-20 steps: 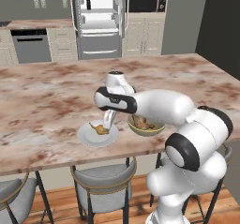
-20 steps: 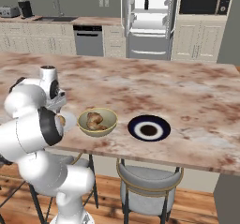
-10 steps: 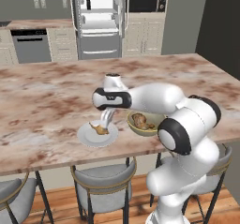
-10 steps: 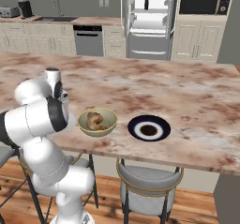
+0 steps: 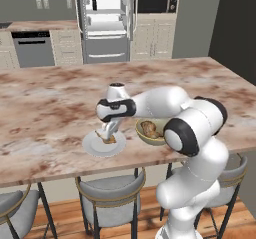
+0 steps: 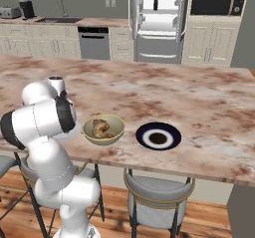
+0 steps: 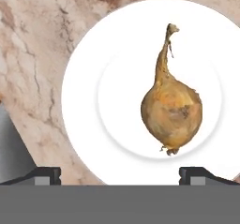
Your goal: Pick the chicken drumstick and onion from their plates and place them in the bowl. Then put the bowl in the fridge.
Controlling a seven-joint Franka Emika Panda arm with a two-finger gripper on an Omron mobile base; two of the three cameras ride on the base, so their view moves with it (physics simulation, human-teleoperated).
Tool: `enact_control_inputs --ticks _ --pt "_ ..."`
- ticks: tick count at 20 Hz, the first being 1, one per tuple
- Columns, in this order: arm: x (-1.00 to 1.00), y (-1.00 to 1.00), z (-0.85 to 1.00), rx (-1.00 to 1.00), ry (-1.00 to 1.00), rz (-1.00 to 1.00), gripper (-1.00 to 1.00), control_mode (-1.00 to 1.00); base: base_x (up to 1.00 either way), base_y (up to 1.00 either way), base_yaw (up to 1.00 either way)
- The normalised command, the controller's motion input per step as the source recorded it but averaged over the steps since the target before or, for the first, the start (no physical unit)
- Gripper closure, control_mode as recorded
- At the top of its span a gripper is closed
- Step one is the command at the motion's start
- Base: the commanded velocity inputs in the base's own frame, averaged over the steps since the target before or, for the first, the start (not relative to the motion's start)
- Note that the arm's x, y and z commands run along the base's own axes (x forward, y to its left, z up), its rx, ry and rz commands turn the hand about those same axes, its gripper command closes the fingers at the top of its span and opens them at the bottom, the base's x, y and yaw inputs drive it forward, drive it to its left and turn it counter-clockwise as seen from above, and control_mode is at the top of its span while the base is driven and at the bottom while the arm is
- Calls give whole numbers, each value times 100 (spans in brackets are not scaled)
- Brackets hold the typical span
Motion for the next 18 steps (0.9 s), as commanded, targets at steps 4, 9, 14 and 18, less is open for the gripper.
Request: enact_control_inputs --ticks 4,9,14,18 --pt "22 5 -21 -3 0 -14 -100 -100 0 0 0" --pt "24 1 -12 -1 1 -8 -100 -100 0 0 0" --pt "34 3 -11 -4 0 -4 -100 -100 0 0 0" --pt "28 7 -13 -4 0 -1 -100 -100 0 0 0"
